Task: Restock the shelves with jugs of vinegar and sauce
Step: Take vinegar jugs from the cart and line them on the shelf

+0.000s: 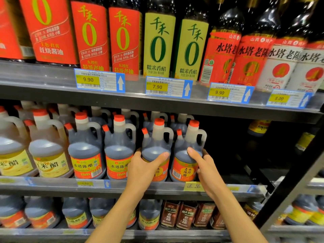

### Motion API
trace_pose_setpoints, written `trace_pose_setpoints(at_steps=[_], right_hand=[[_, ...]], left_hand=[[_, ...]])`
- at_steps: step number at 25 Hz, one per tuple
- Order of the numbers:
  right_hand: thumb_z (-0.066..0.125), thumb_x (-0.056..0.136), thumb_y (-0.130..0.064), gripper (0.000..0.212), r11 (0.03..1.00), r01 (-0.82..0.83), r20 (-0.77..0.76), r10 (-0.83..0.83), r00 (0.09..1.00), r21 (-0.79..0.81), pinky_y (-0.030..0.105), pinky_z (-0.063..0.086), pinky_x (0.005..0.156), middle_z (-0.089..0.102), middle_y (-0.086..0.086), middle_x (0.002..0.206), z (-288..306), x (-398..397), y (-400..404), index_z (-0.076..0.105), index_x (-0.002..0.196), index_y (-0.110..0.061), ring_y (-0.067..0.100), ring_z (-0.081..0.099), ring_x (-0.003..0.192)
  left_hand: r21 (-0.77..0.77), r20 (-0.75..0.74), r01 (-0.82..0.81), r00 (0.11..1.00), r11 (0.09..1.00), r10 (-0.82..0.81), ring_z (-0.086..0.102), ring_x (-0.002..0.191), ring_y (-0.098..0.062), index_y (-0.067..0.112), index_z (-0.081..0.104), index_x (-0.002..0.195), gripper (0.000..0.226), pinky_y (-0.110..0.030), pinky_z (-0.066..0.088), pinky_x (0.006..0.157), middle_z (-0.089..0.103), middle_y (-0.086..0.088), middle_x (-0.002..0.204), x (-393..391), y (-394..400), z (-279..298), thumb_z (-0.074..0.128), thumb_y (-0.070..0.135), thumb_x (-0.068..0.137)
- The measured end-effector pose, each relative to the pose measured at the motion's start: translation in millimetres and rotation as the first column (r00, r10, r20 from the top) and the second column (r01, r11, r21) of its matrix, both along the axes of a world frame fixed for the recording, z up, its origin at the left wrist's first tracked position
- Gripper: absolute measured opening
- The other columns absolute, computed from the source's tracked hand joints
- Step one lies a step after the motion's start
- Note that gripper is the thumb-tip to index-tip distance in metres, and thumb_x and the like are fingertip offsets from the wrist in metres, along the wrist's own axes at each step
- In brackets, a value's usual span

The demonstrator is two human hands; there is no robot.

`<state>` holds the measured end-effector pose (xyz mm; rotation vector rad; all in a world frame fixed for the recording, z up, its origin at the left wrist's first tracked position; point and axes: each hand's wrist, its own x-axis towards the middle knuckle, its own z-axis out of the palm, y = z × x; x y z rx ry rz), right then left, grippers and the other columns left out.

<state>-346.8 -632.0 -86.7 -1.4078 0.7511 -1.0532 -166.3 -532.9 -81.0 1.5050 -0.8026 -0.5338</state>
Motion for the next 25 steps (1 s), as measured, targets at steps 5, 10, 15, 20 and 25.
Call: trace_pose_setpoints(at_steps=[5,10,15,20,25], right_hand=[[0.079,0.08,-0.061,0.073,0.999,0.038,-0.017,-0.038,0.999,0.001,0.022,0.061,0.077,0.074,-0.01,0.124,1.7,0.0,4.5,0.054,0.141,-0.03,0.009,0.072,0.11],[0.081,0.06,-0.077,0.097,0.991,0.133,-0.01,-0.133,0.991,-0.011,0.016,0.059,0.072,0.075,-0.012,0.119,-0.9,5.3,11.0,0.055,0.139,-0.028,0.002,0.073,0.103],[0.081,0.061,-0.077,0.094,0.989,0.146,-0.015,-0.145,0.989,0.006,0.015,0.059,0.069,0.076,-0.018,0.111,-1.9,6.3,9.3,0.055,0.137,-0.028,0.002,0.074,0.099],[0.08,0.066,-0.075,0.082,0.989,0.147,-0.012,-0.147,0.989,0.002,0.016,0.059,0.07,0.077,-0.016,0.11,-5.0,10.6,8.0,0.059,0.131,-0.03,0.006,0.075,0.099],[0.078,0.063,-0.081,0.085,0.981,0.189,-0.059,-0.191,0.98,-0.034,0.026,0.062,0.075,0.077,-0.012,0.112,-7.0,14.6,6.7,0.061,0.13,-0.03,0.007,0.075,0.099]], left_hand=[[0.001,-0.001,-0.038,0.999,0.999,0.038,0.064,0.111,-0.017,0.025,0.058,0.123,0.089,-0.043,0.055,0.093,0.067,0.01,0.121,-11.3,4.9,-3.9,0.076,0.081,0.056],[-0.033,0.05,-0.115,0.992,0.993,0.116,0.056,0.122,-0.021,0.01,0.055,0.137,0.098,-0.042,0.048,0.098,0.063,0.008,0.126,-19.2,5.5,-4.5,0.072,0.078,0.068],[-0.058,0.042,-0.06,0.997,0.997,0.062,0.065,0.093,-0.017,0.026,0.063,0.094,0.06,-0.034,0.047,0.073,0.071,0.008,0.093,-10.4,11.0,-4.0,0.07,0.079,0.068],[-0.051,0.035,-0.067,0.997,0.996,0.069,0.065,0.088,-0.008,0.028,0.063,0.096,0.06,-0.032,0.048,0.073,0.071,0.011,0.094,-6.4,10.8,-5.8,0.071,0.08,0.067],[-0.038,0.031,-0.04,0.999,0.998,0.041,0.065,0.108,-0.028,0.019,0.064,0.109,0.079,-0.042,0.054,0.084,0.071,-0.003,0.108,-5.6,10.9,-7.3,0.069,0.084,0.064]])
